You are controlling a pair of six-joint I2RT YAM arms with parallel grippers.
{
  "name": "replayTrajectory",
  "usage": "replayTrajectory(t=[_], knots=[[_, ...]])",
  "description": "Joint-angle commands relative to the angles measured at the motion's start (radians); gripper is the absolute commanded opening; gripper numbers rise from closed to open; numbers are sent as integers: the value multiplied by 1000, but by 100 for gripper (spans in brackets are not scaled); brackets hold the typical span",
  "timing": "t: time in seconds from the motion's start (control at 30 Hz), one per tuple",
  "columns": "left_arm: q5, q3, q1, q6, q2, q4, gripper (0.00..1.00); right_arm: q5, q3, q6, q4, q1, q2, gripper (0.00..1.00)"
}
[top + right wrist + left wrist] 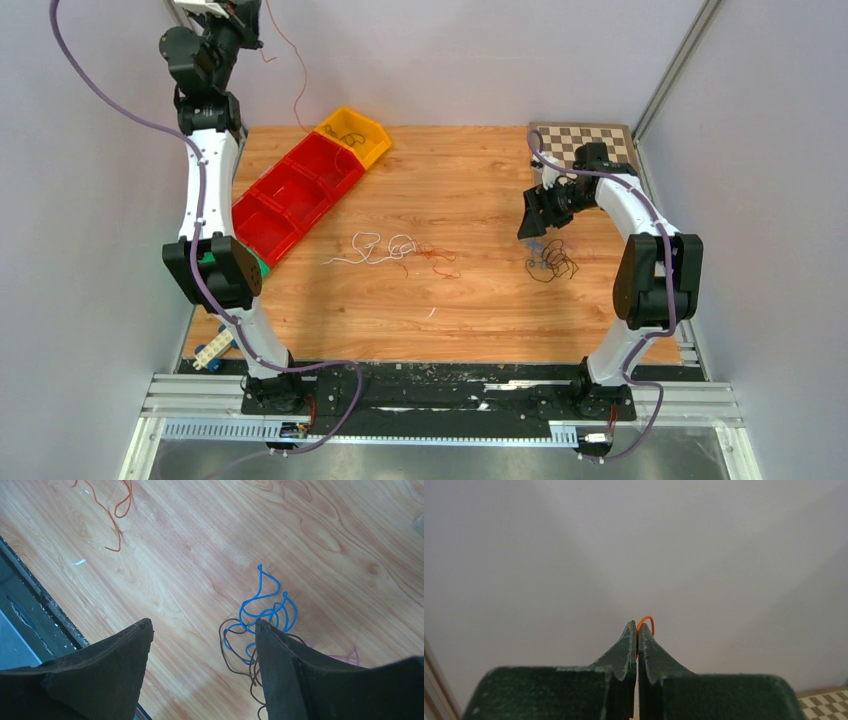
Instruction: Untangle the cables
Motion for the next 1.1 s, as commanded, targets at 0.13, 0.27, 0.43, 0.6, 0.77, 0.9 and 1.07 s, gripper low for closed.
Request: replayTrajectory(t=[0.13,0.27,0.43,0.6,0.77,0.9,1.07], knots=[[41,-163,8,136,-5,16,0,5,36,6,10,2,4,73],[49,-287,8,149,-35,41,0,14,28,1,9,2,-2,73],[70,-349,20,139,-101,52,0,17,21,-2,10,2,-4,73],[73,-337,39,153,-158,-13,0,9,28,1,10,1,2,73],[55,-375,76,172,-232,-70,0,5,26,2,10,2,1,73],[43,-412,87,213,-274,-96,0,2,18,5,10,2,-4,73],[45,-413,91,229,-277,-127,0,-1,18,6,9,2,0,73]])
